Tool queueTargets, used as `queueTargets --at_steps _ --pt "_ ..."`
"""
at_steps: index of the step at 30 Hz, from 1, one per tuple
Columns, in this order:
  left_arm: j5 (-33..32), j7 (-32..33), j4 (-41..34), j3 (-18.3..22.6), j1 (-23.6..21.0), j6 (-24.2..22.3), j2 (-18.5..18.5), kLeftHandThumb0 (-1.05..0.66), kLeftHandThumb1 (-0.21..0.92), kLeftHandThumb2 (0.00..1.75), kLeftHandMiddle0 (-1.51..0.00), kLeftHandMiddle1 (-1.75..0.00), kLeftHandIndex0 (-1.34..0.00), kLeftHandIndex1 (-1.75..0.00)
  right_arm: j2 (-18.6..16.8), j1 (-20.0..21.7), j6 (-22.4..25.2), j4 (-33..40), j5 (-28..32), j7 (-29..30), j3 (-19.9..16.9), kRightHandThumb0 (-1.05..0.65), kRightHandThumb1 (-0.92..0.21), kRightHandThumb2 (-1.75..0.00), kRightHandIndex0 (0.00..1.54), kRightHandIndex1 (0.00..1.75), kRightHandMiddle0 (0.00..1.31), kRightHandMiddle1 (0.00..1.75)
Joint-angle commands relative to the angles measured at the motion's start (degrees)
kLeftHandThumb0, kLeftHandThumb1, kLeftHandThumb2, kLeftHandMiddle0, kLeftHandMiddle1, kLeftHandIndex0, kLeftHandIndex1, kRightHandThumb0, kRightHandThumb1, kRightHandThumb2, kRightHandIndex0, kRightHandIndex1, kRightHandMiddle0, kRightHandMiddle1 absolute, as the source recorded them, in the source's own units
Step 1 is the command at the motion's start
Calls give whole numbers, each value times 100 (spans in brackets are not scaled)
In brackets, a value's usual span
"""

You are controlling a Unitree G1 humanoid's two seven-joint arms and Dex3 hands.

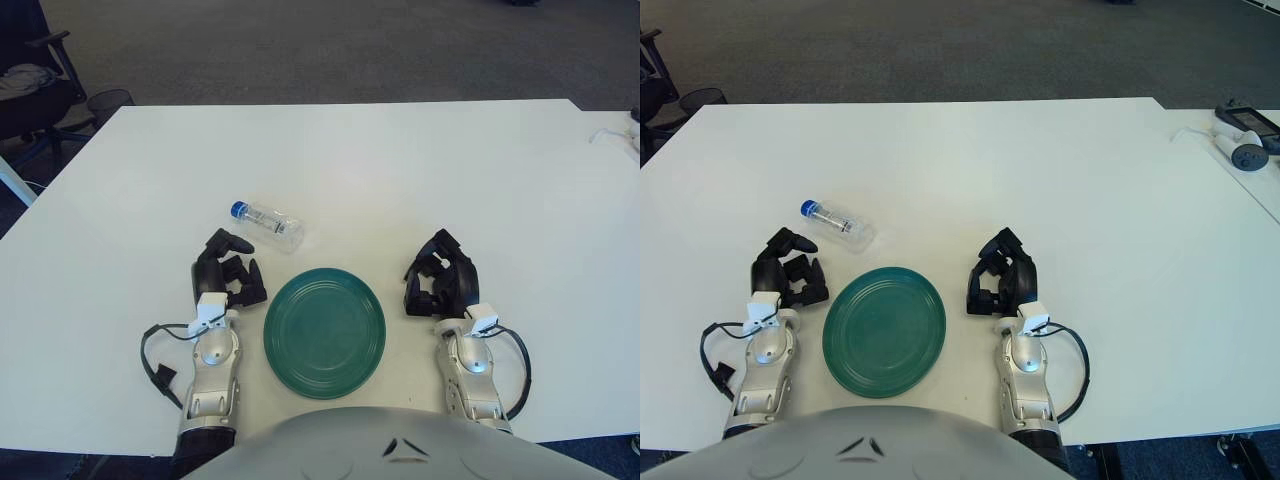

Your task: Put the bottle into the plate.

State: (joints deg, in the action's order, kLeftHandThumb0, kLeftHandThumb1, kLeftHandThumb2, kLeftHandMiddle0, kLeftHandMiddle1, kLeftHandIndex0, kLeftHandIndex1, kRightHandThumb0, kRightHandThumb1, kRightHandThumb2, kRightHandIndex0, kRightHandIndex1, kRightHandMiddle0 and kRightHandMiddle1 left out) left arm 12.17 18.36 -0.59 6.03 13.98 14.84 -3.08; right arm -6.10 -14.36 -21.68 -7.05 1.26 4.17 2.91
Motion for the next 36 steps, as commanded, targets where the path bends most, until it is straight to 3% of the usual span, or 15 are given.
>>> queueTargets --at_steps 1,16,24,29,33,36 --pt "199 159 -238 99 -113 90 133 -61 3 168 -136 -175 -86 -175 -114 -261 376 -522 36 3 18 0 8 -170 97 157 68 175" --pt "519 61 -1202 348 -196 350 659 -59 6 164 -133 -175 -83 -175 -119 -221 290 -612 59 -37 23 0 7 -170 96 157 67 175" --pt "1431 358 -1364 384 -305 509 943 -57 9 159 -131 -175 -80 -175 -107 -188 292 -666 106 -135 14 0 7 -170 96 158 67 175" --pt "2275 635 -938 268 -548 1253 1612 -54 15 152 -129 -175 -75 -175 -106 -173 286 -689 133 -182 -4 0 7 -170 96 158 67 175" --pt "2477 725 -492 149 -819 1745 2000 -52 18 148 -127 -175 -72 -175 -107 -133 282 -736 130 -195 -23 0 6 -169 96 158 67 175" --pt "2594 499 -251 20 -916 2150 2494 -49 28 136 -104 -175 -64 -175 -108 -115 290 -761 125 -191 -33 0 6 -169 96 157 67 175"
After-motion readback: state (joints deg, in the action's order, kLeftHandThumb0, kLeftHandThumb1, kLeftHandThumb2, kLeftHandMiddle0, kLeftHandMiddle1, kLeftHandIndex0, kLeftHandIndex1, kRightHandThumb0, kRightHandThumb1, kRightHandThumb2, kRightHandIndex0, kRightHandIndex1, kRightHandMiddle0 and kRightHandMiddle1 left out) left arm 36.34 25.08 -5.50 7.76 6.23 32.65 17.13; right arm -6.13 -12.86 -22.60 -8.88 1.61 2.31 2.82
